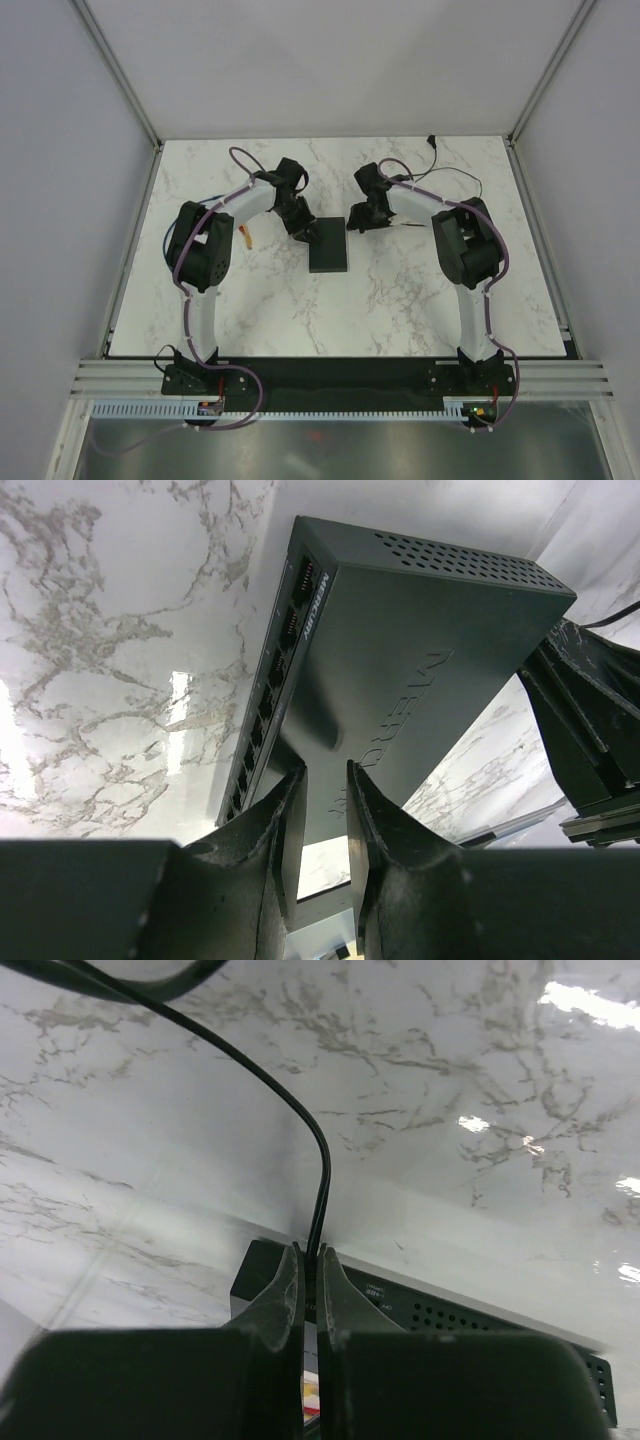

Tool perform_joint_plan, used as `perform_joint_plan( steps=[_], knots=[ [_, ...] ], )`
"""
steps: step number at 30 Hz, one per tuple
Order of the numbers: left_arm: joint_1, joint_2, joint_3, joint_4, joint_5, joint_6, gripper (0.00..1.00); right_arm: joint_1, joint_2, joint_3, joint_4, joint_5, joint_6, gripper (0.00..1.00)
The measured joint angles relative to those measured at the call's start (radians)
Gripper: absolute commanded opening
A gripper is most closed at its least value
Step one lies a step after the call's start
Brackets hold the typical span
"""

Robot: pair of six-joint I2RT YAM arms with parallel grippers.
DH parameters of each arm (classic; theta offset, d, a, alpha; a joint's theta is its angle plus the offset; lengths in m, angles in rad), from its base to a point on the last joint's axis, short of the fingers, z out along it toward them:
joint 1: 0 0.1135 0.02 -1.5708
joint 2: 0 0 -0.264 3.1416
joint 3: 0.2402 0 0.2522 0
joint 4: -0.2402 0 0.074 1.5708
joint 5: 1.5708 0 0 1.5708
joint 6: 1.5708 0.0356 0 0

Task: Pull the plug from the switch port

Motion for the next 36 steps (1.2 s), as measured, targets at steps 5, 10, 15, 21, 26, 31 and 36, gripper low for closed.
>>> perform_joint_plan(
  steps=[5,10,15,21,26,31,36],
  knots=[
    [0.0,-0.007,-0.013,0.005,0.003,-0.007,0.32,0.005,0.016,0.056,-0.082,0.038,-0.083,0.0],
    [0.0,-0.011,-0.021,0.014,0.006,-0.014,0.32,0.003,0.02,0.067,-0.095,0.039,-0.124,0.0],
    [0.0,-0.011,-0.024,0.02,0.014,-0.02,0.32,-0.008,0.021,0.048,-0.076,-0.007,-0.105,0.0],
    [0.0,-0.011,-0.028,0.021,0.02,-0.03,0.32,-0.017,-0.025,-0.065,0.036,-0.052,0.014,0.0],
    [0.0,-0.012,-0.033,0.024,0.024,-0.039,0.33,-0.018,-0.031,-0.077,0.043,-0.047,0.056,0.0],
    [0.0,-0.014,-0.037,0.026,0.026,-0.044,0.33,-0.017,-0.014,0.002,-0.051,0.029,-0.002,0.0],
    [0.0,-0.014,-0.037,0.026,0.027,-0.045,0.32,-0.031,-0.001,0.101,-0.091,0.108,-0.09,0.0]
  ],
)
